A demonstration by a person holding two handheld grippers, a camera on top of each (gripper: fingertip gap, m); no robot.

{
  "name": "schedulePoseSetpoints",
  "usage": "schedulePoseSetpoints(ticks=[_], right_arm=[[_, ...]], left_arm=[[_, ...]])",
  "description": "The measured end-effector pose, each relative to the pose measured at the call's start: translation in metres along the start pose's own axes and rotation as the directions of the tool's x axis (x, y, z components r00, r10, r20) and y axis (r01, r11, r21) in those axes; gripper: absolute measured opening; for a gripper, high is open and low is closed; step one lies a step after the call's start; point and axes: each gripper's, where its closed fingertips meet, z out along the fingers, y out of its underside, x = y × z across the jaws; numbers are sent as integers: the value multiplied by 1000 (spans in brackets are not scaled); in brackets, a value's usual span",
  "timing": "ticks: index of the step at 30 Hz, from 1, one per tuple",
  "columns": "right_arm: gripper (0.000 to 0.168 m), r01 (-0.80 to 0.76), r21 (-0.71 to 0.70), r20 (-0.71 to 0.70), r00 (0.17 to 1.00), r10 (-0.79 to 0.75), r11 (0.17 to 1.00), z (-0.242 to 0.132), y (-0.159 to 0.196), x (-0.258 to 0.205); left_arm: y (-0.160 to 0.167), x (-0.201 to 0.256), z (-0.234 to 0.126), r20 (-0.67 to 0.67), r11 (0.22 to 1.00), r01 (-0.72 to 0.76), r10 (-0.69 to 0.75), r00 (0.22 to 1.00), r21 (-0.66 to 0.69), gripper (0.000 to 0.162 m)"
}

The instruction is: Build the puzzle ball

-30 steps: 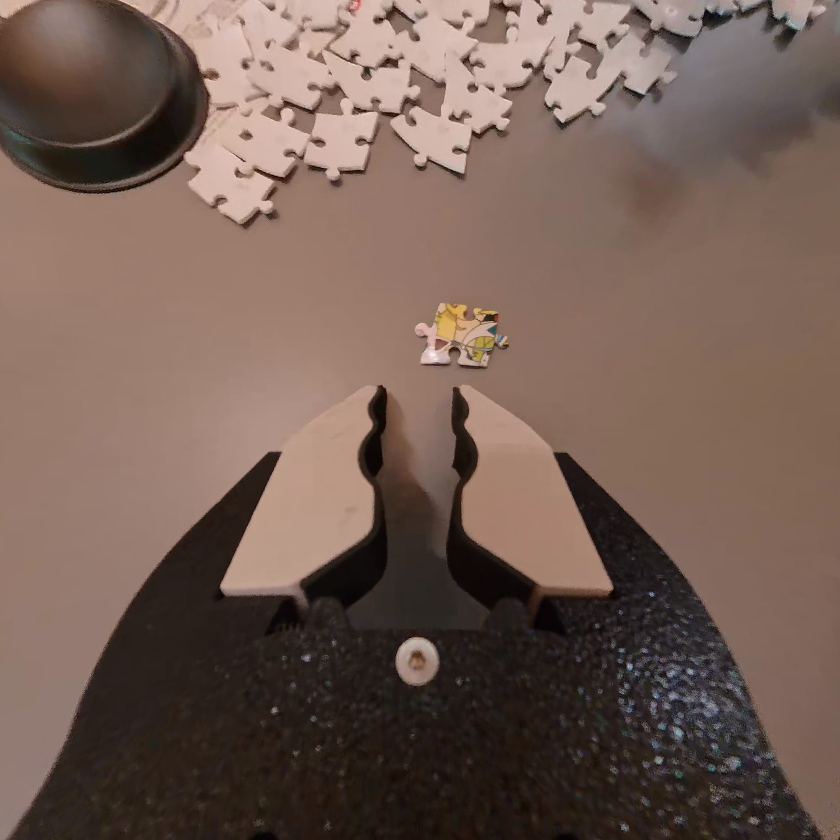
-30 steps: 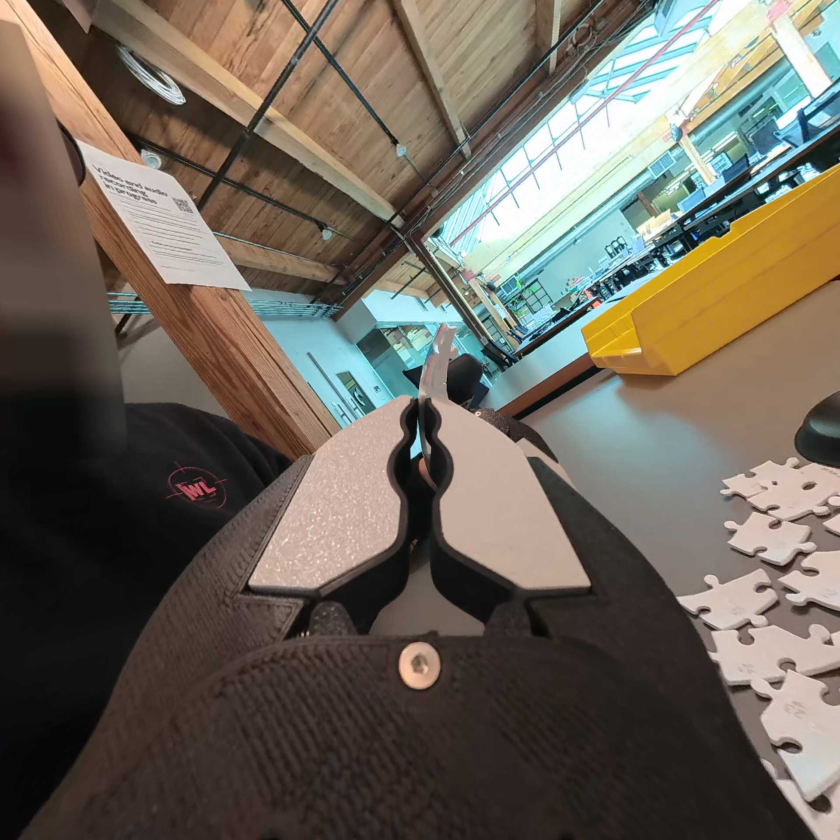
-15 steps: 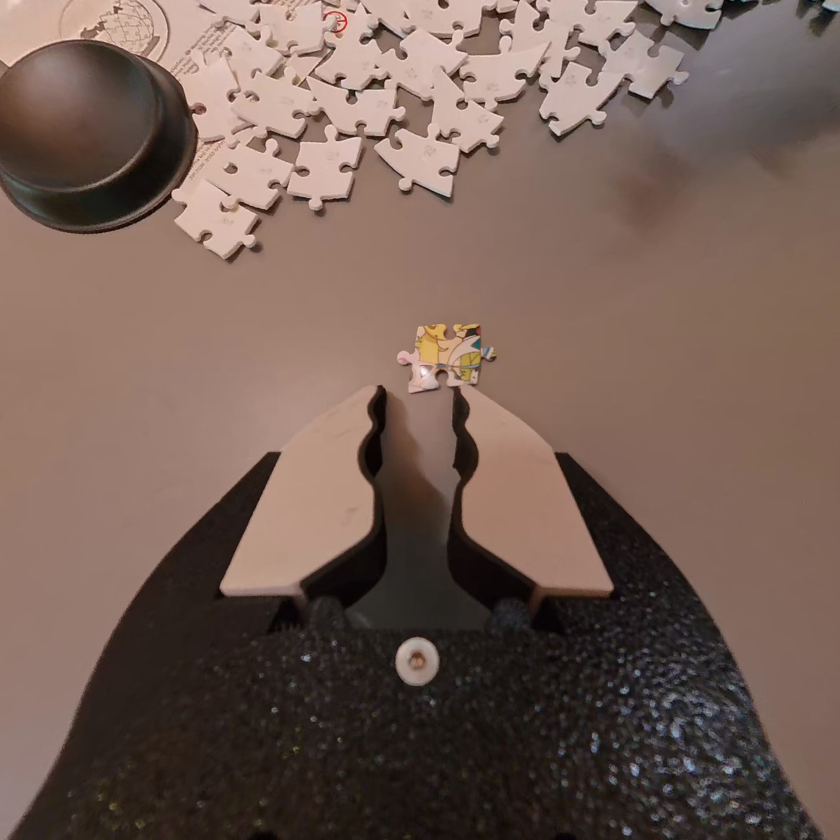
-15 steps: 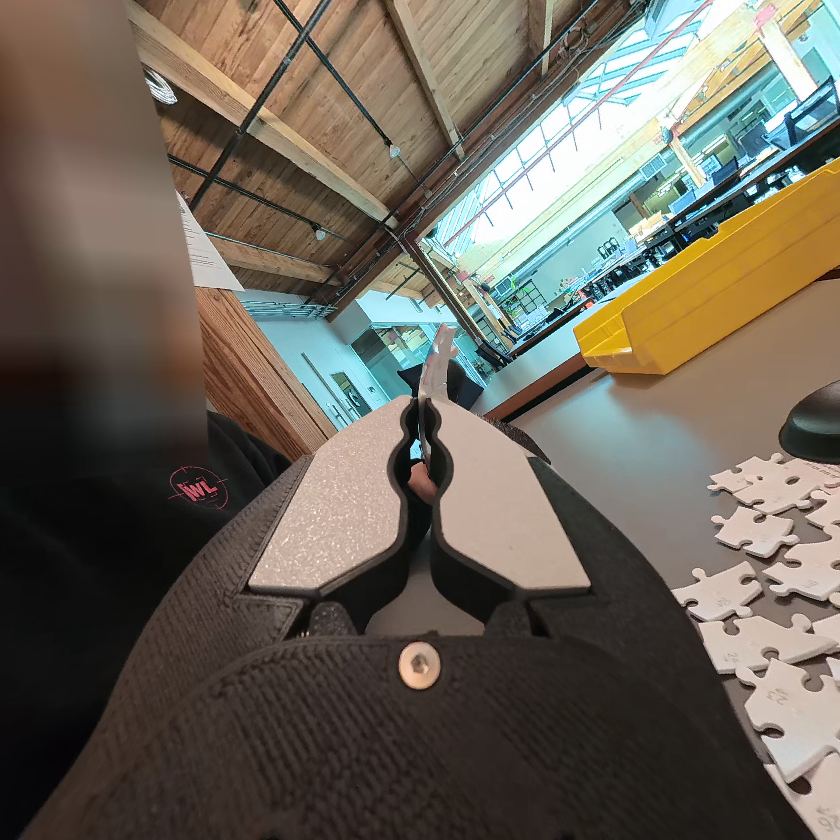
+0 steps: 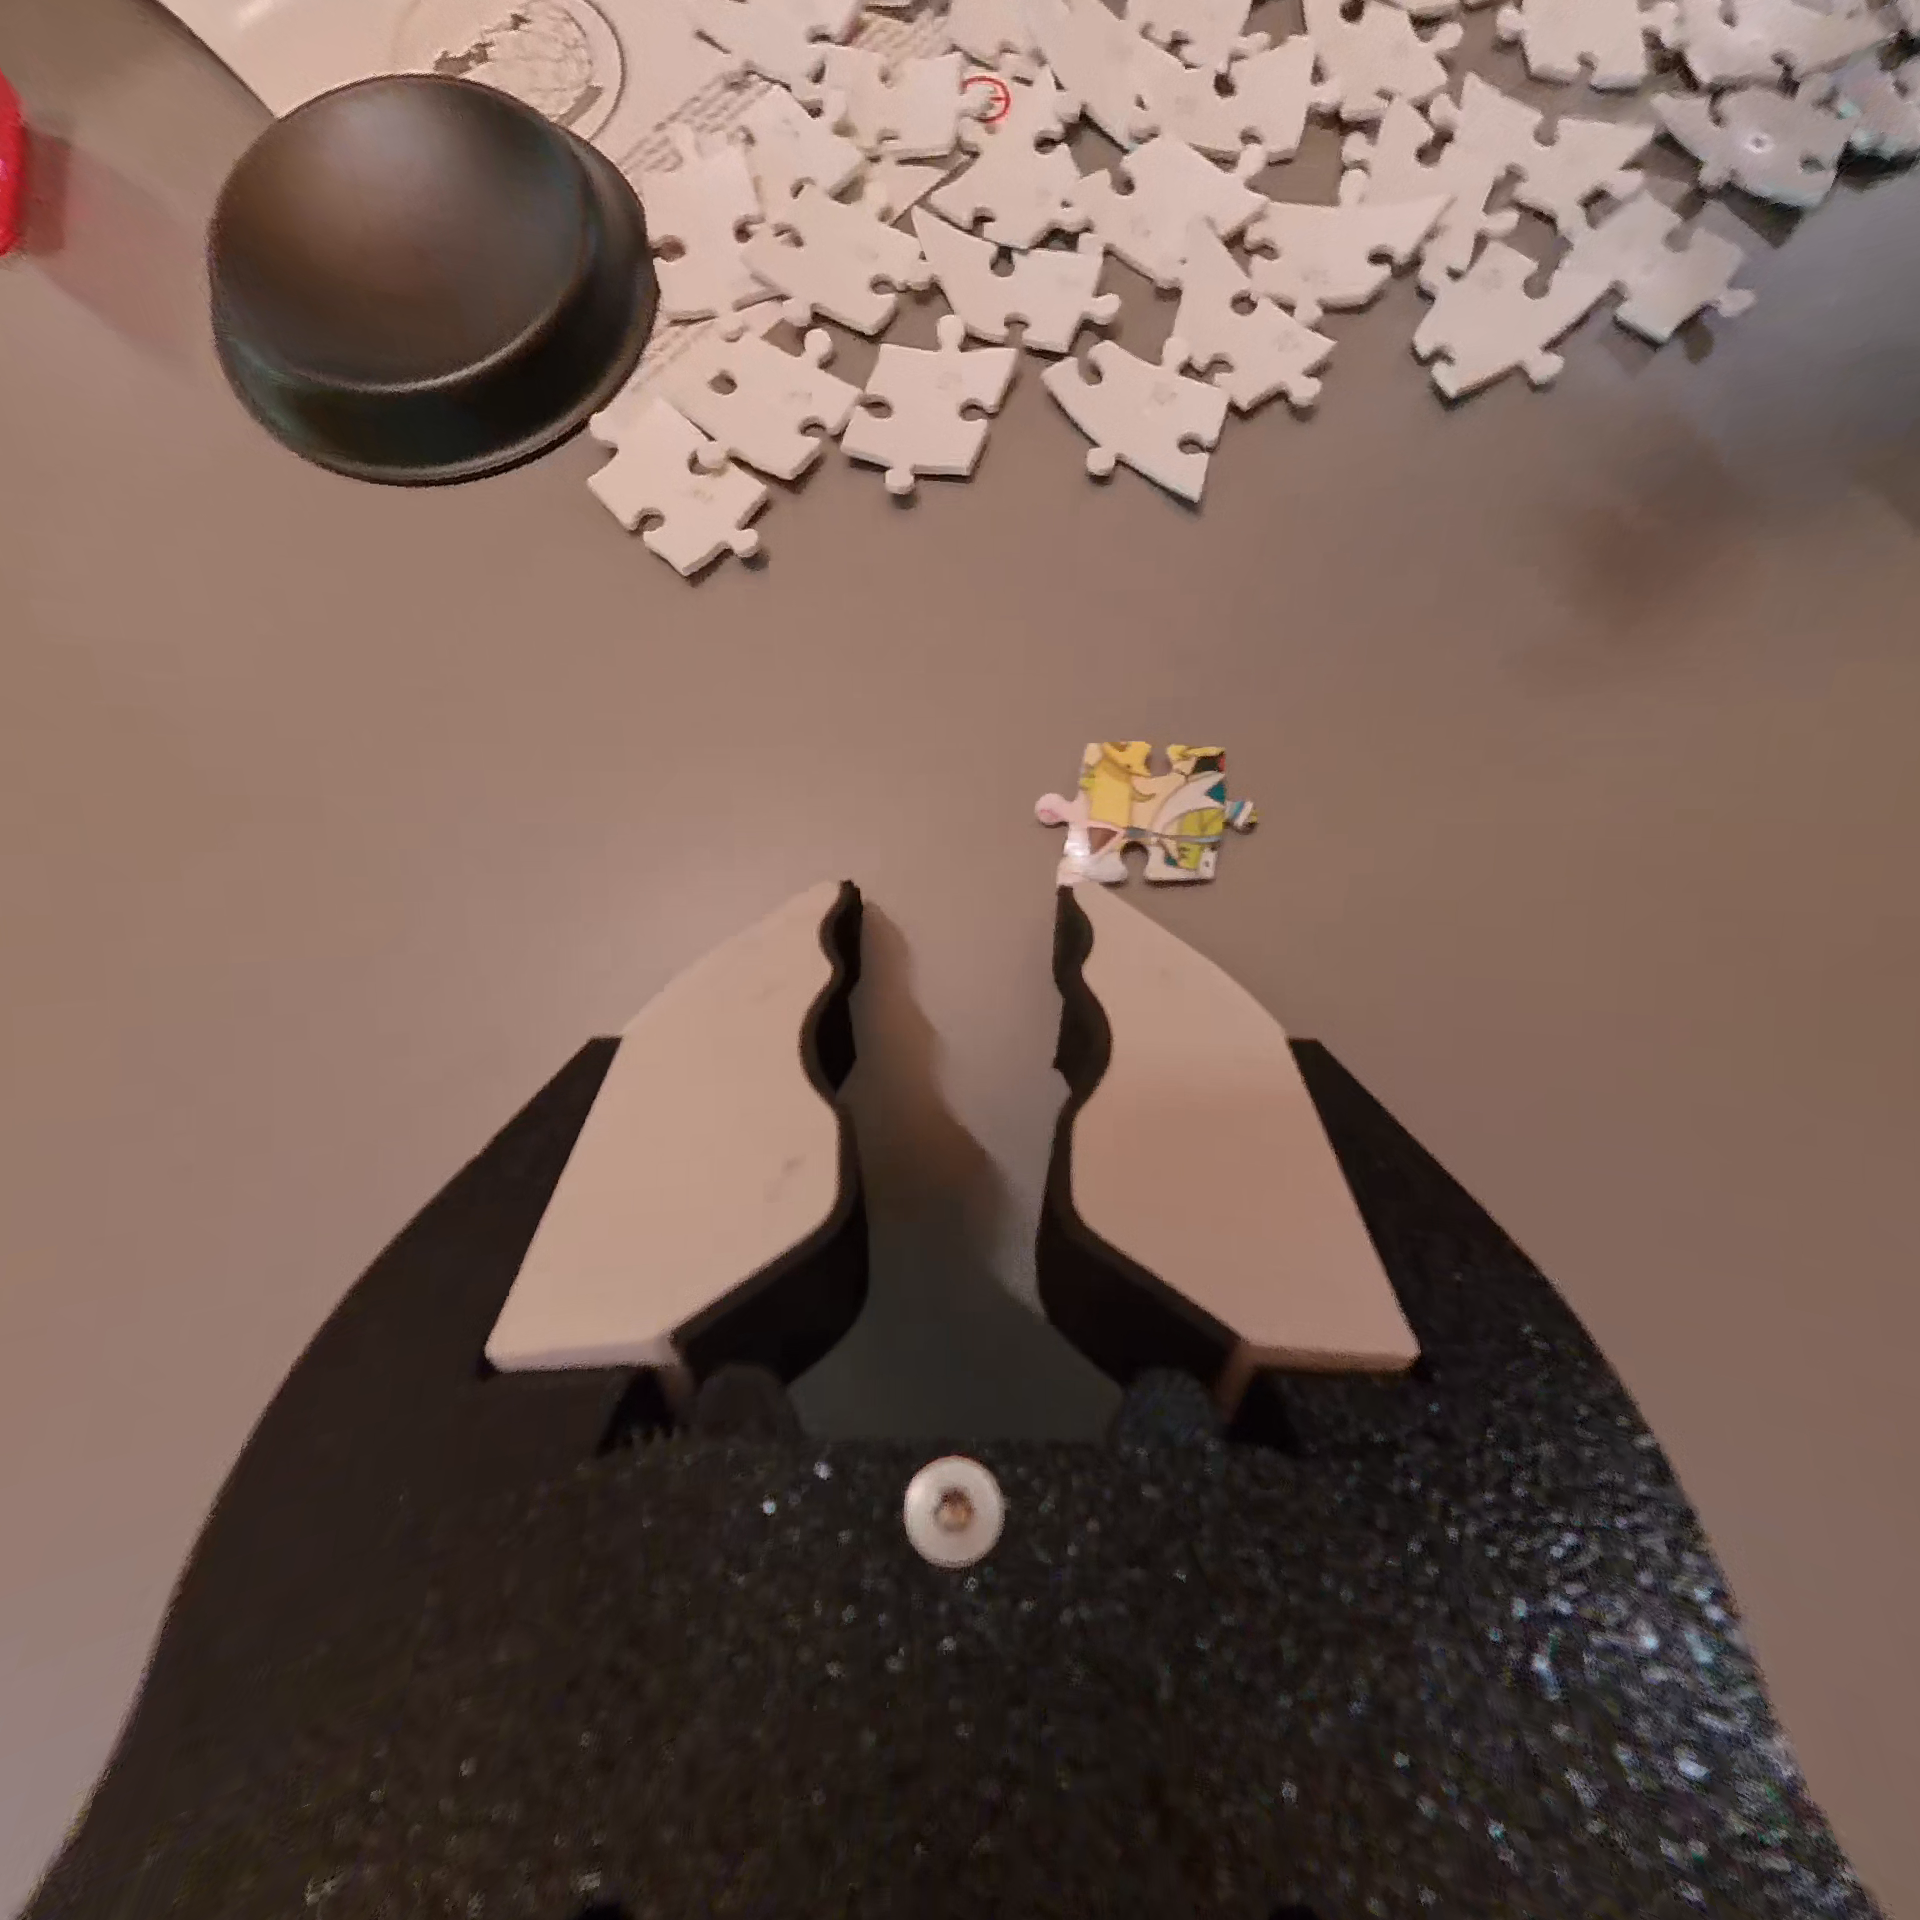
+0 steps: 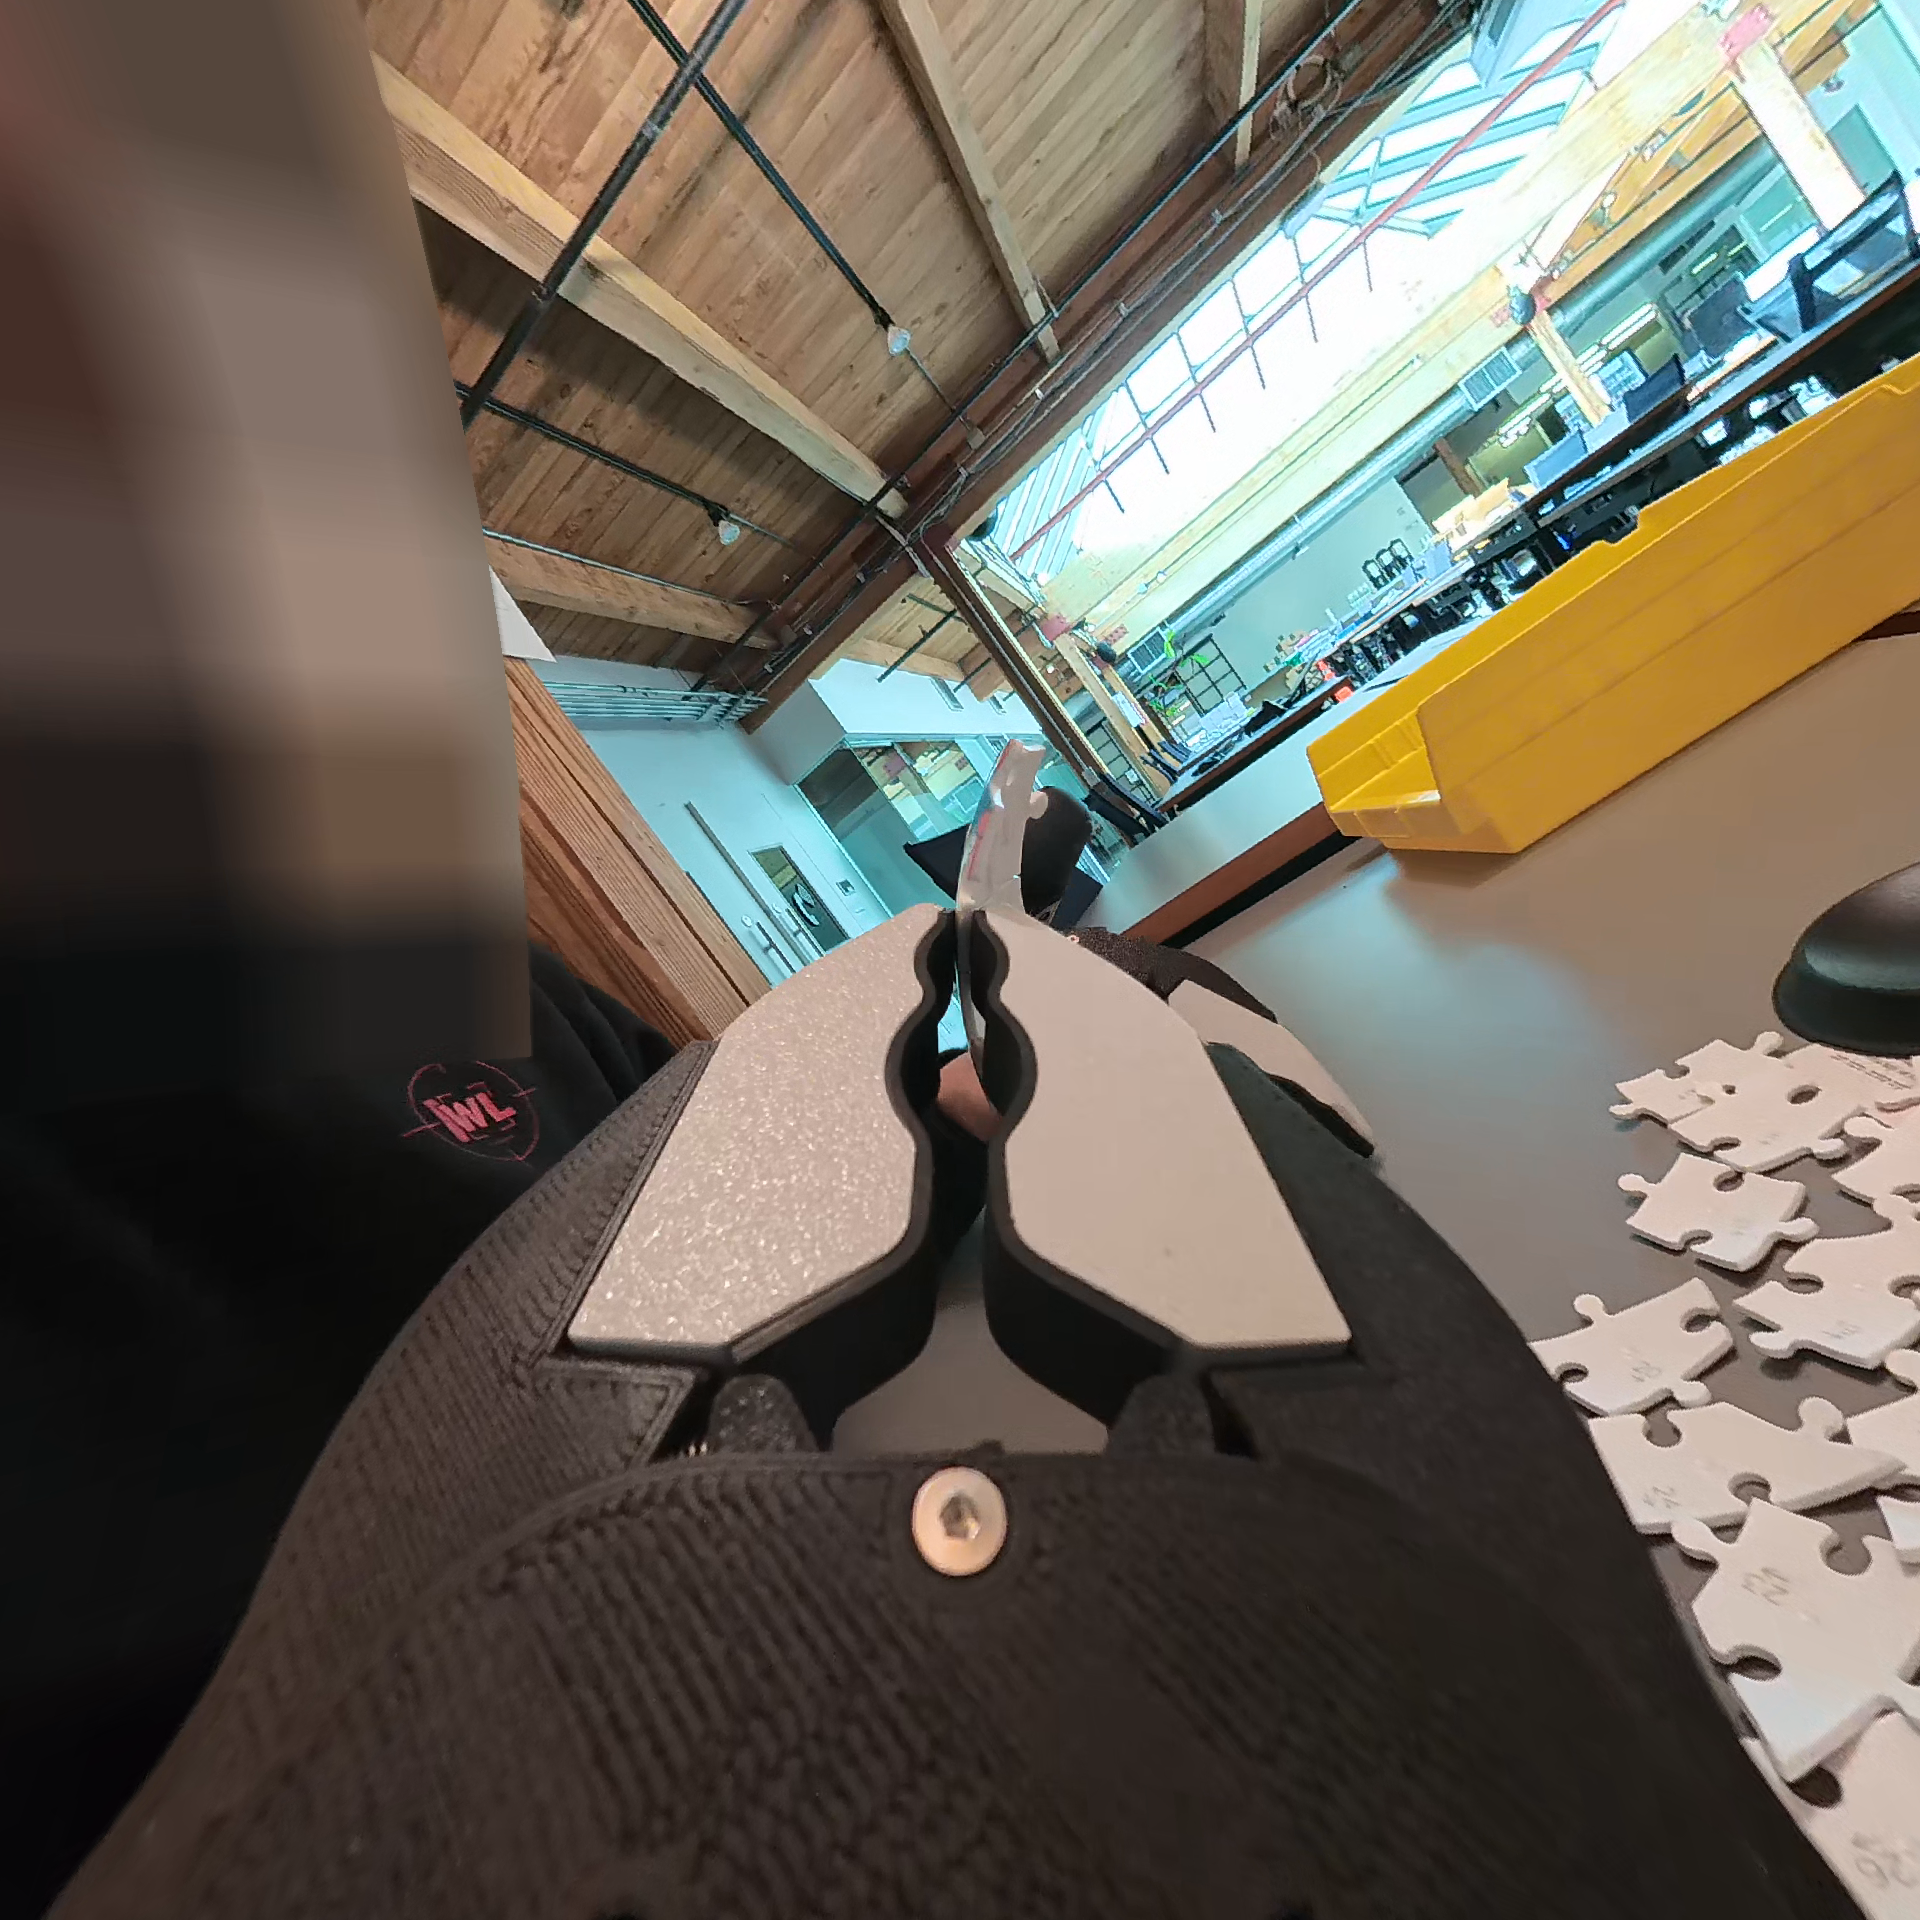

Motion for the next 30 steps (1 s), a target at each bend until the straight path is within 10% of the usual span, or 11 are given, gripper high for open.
schedulePoseSetpoints(ticks=[8,30], right_arm=[[2,-4,2,-16,1000,4,1000,0,0,3],[3,-110,73,93,990,103,991,-1,-7,-5]], left_arm=[[-13,31,18,10,1000,18,-18,1000,26,59],[9,7,-2,29,998,-19,21,999,-65,53]])
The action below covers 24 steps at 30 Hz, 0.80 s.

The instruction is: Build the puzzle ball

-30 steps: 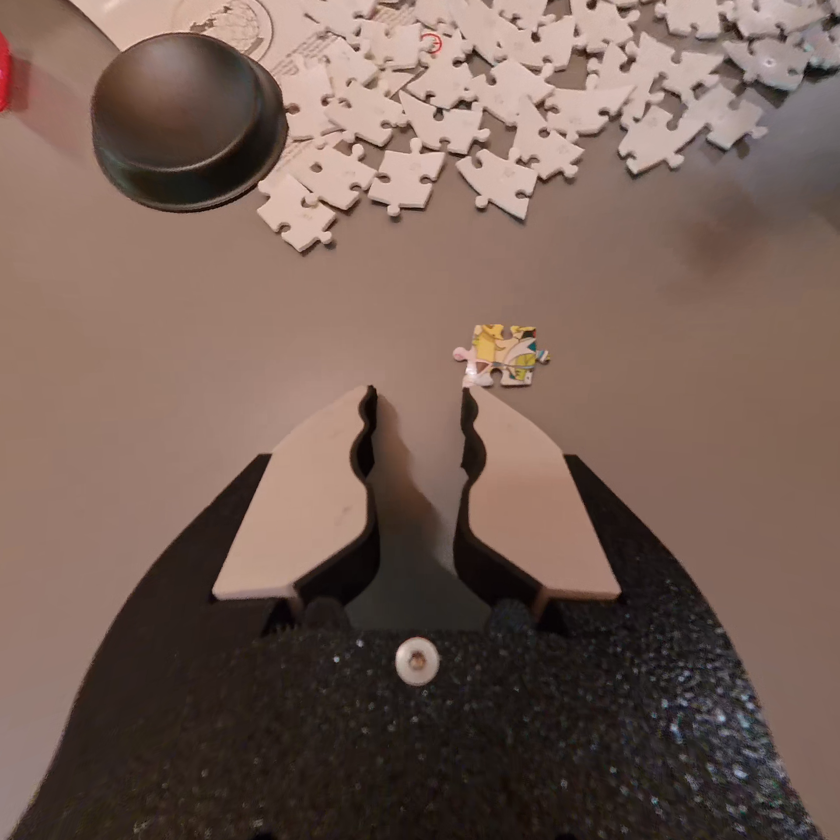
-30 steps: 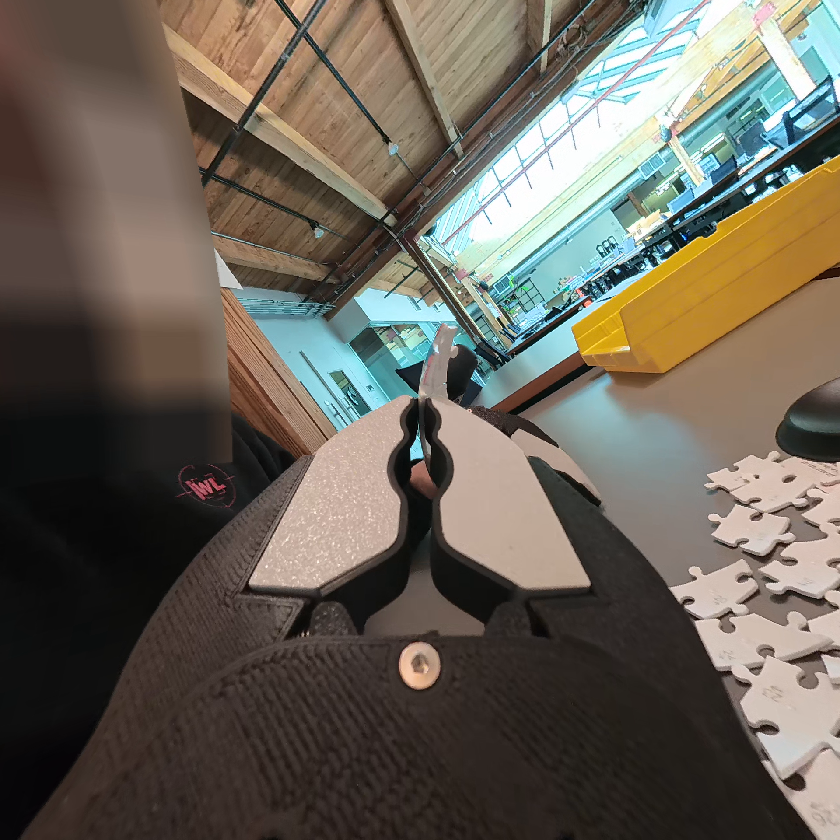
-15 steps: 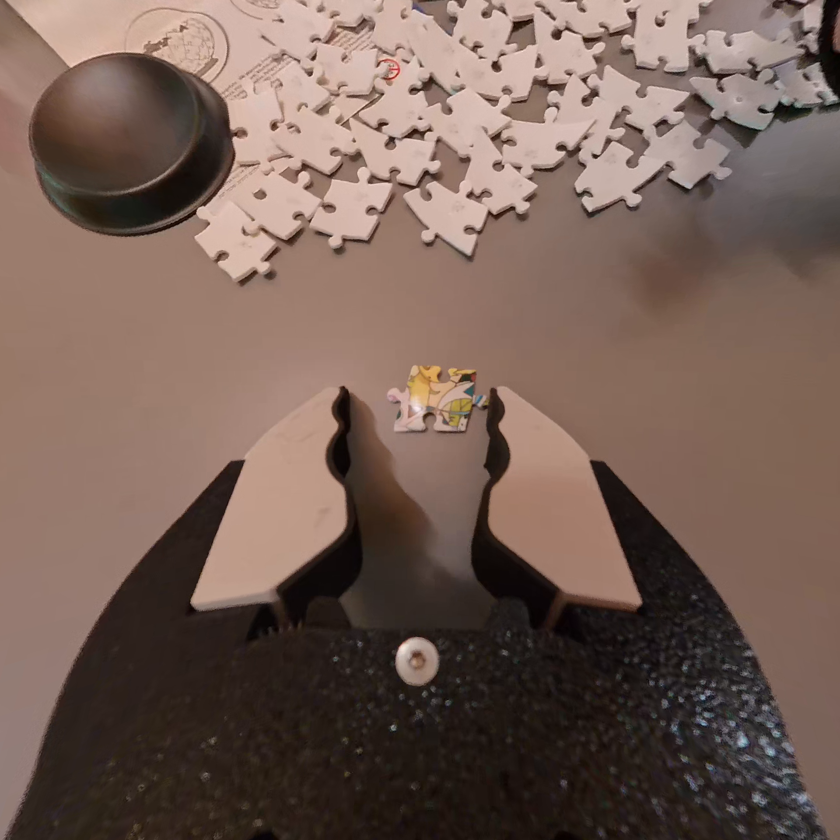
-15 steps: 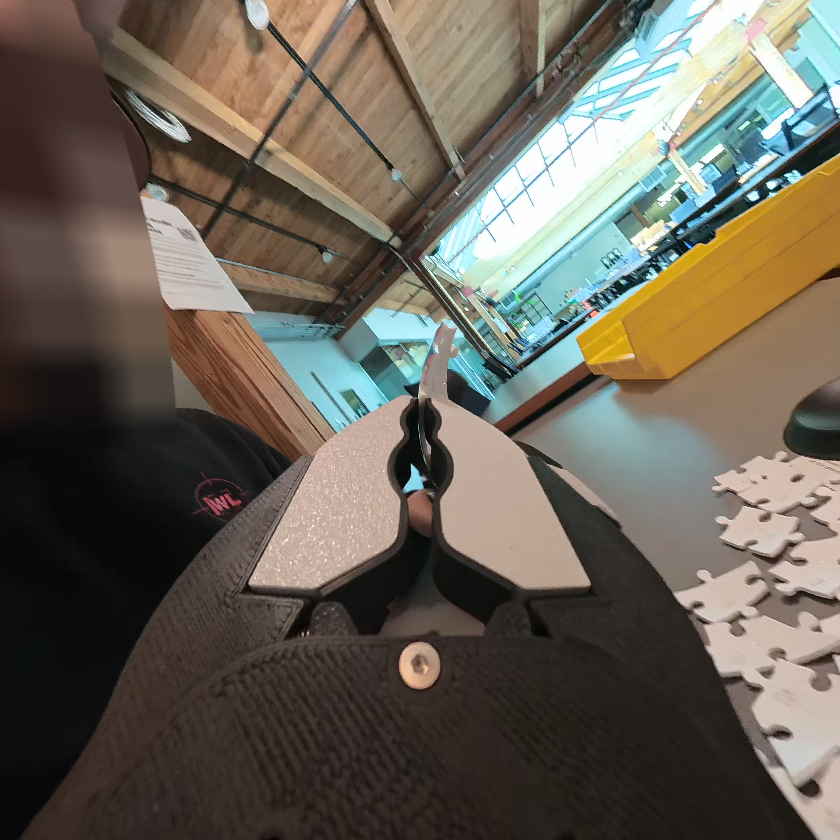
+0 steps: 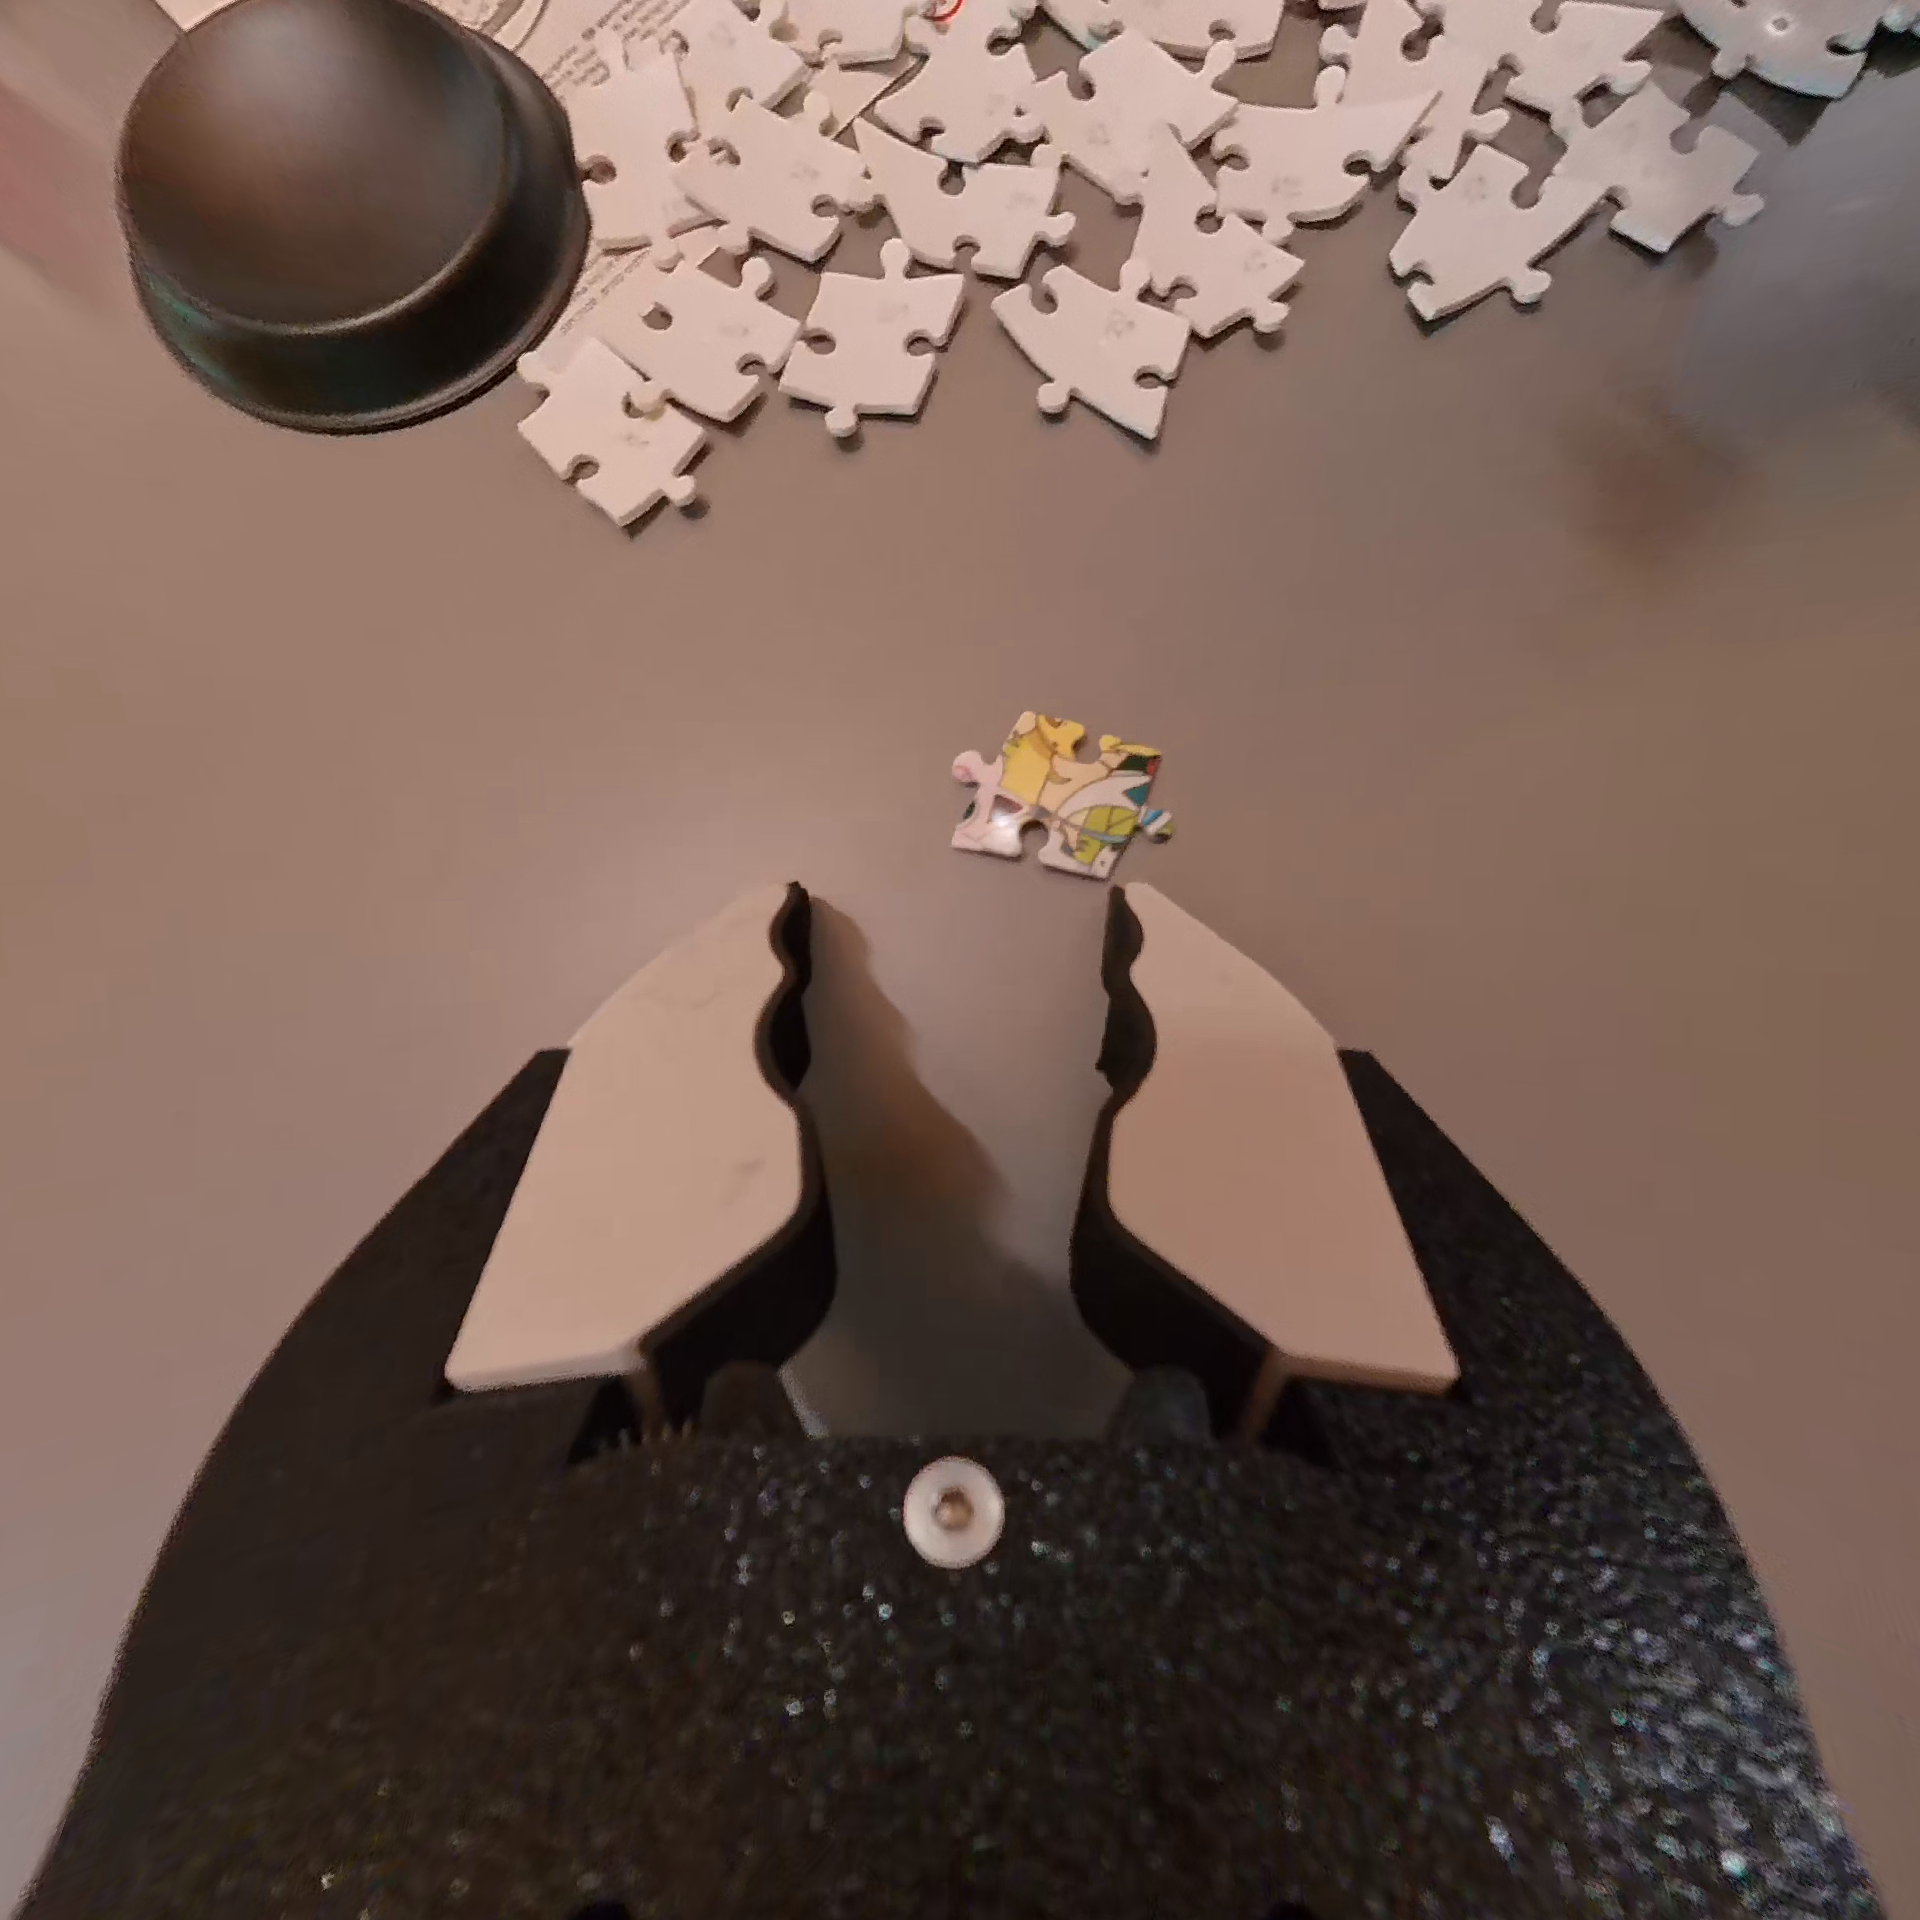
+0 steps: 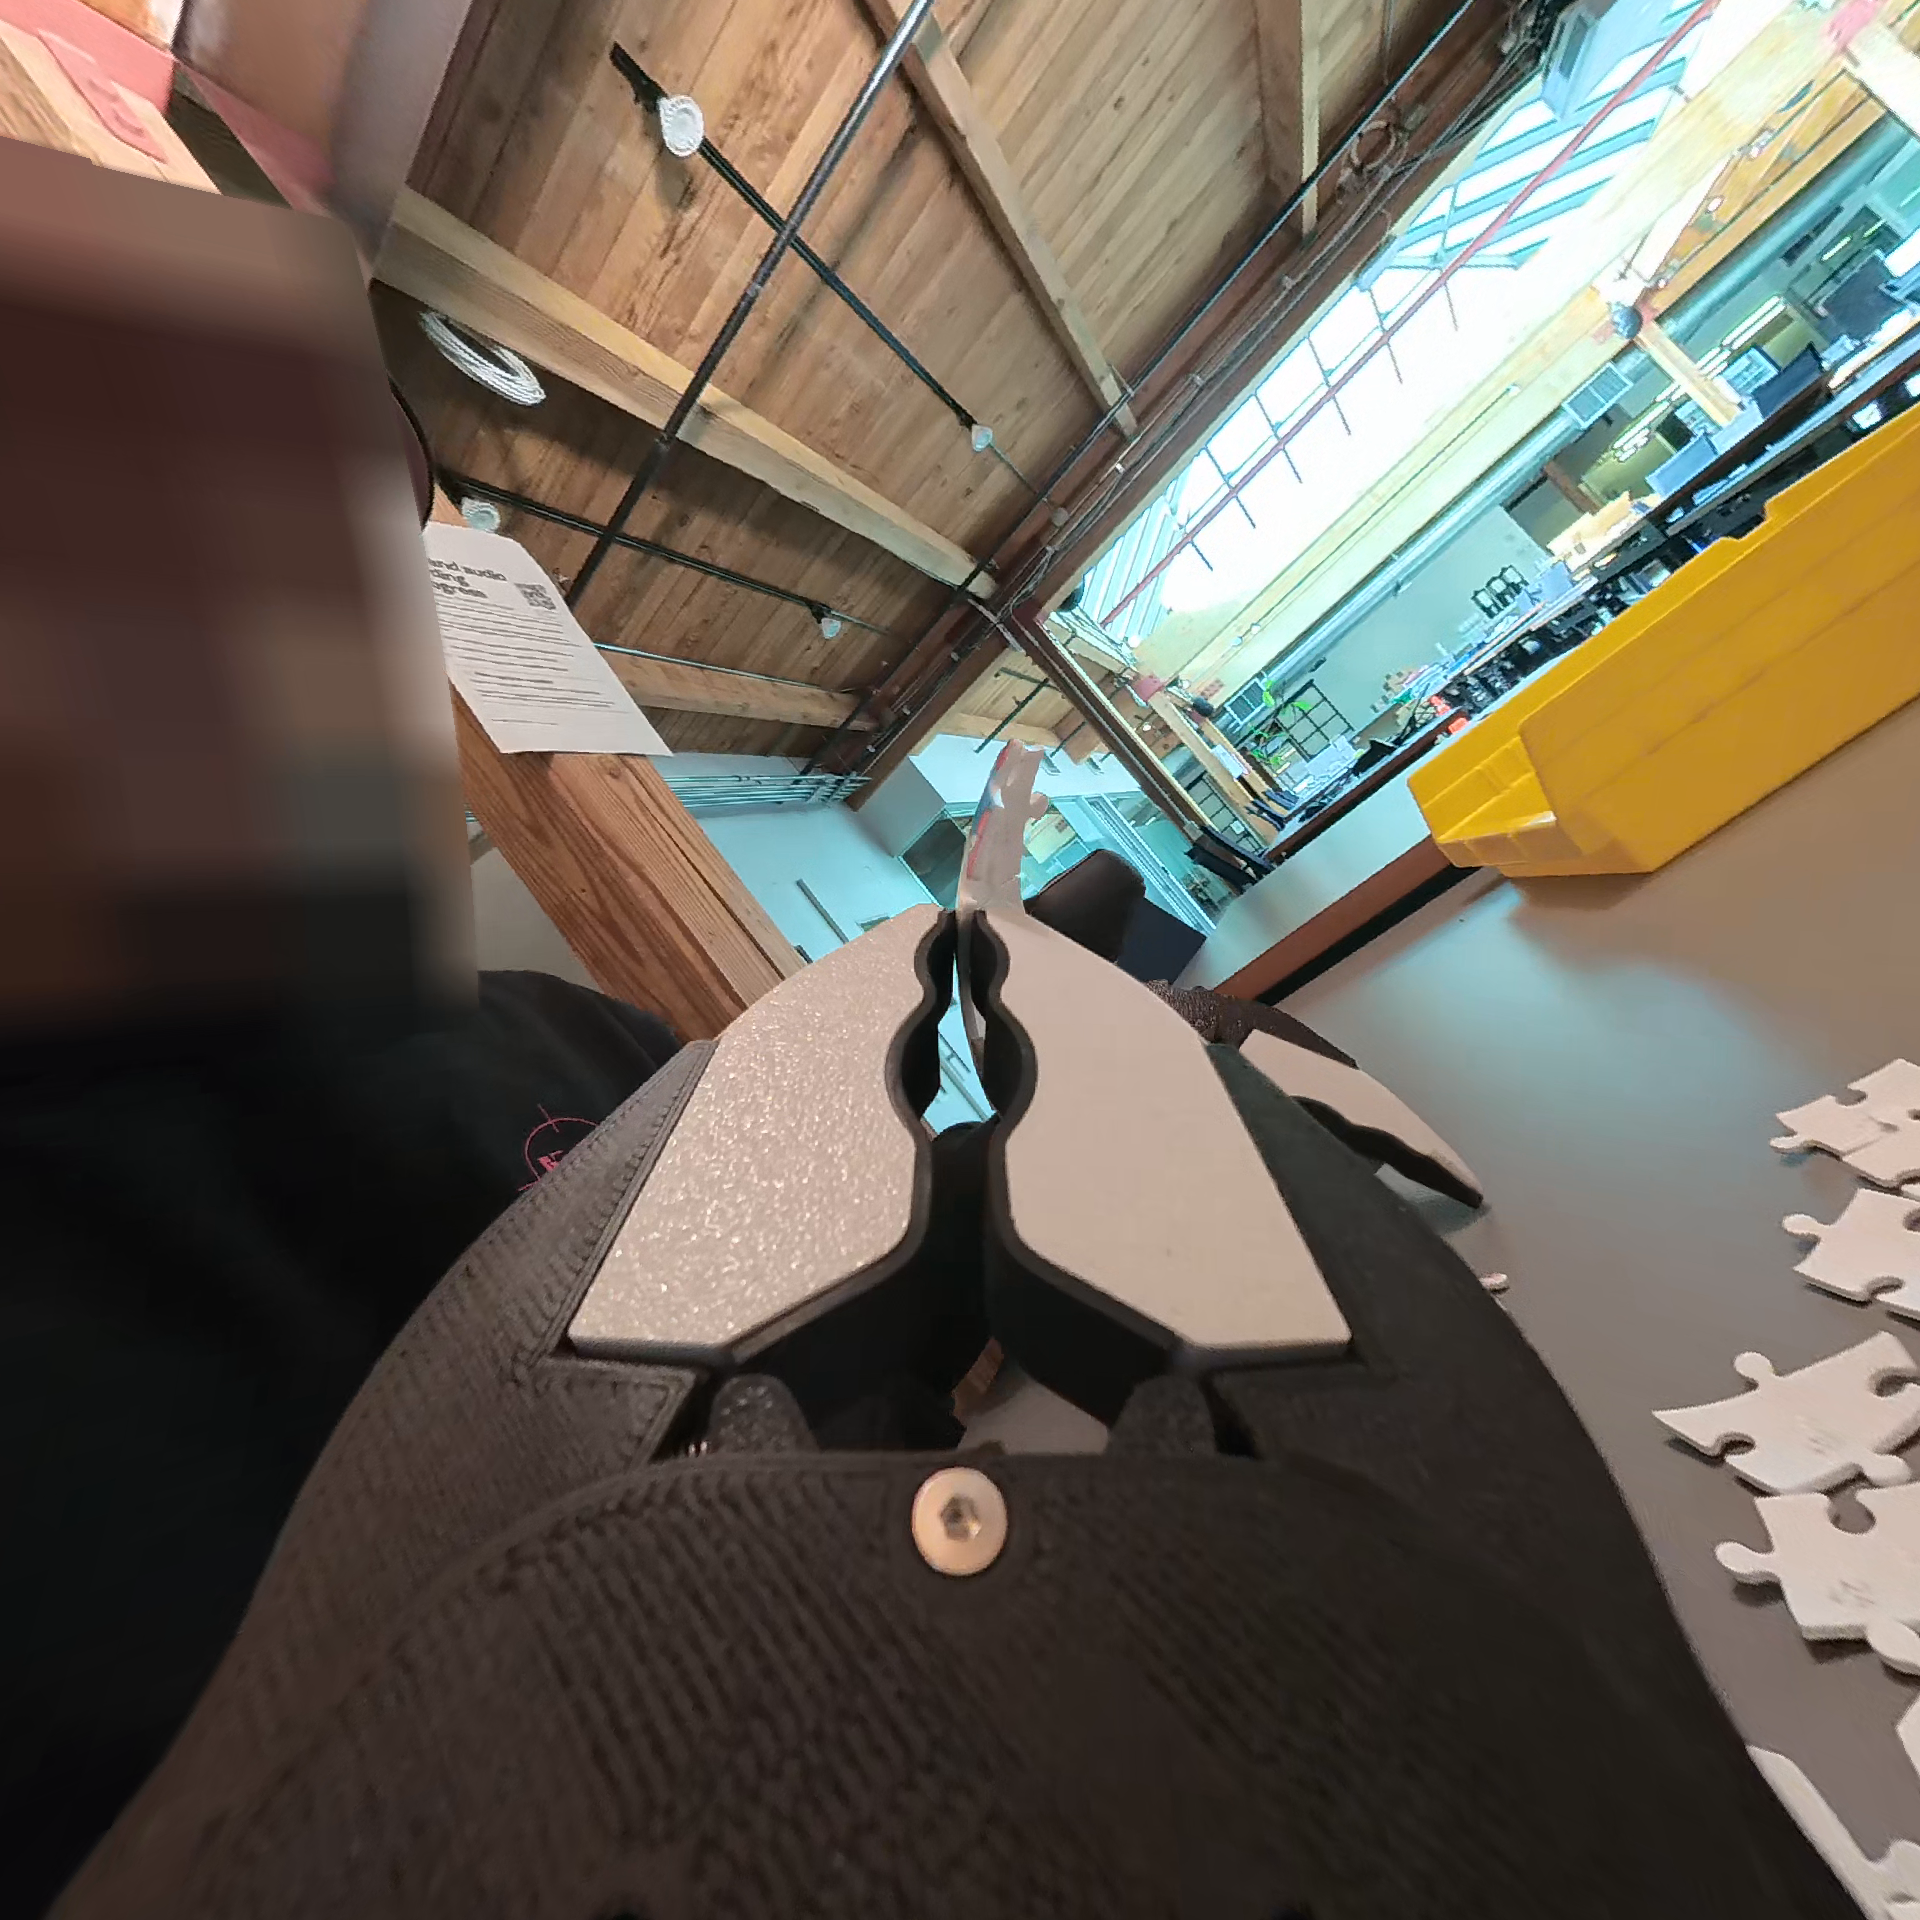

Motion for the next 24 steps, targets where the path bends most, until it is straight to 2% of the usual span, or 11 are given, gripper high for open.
schedulePoseSetpoints(ticks=[3,8,17,21,24], right_arm=[[3,-4,4,4,1000,4,1000,0,-1,-1],[3,11,-11,-9,1000,-11,1000,2,1,0],[2,58,-48,-68,996,-61,997,1,4,6],[2,60,-43,-76,995,-63,997,-1,3,8],[2,62,-43,-81,995,-66,997,-2,3,9]], left_arm=[[2,-6,-3,28,1000,8,-8,1000,-1,51],[-6,4,-2,-11,999,22,-22,1000,48,48],[0,5,-4,-43,1000,19,-19,999,-5,47],[-4,13,-1,-67,996,94,-94,993,5,47],[-8,13,4,-20,989,150,-150,989,13,50]])
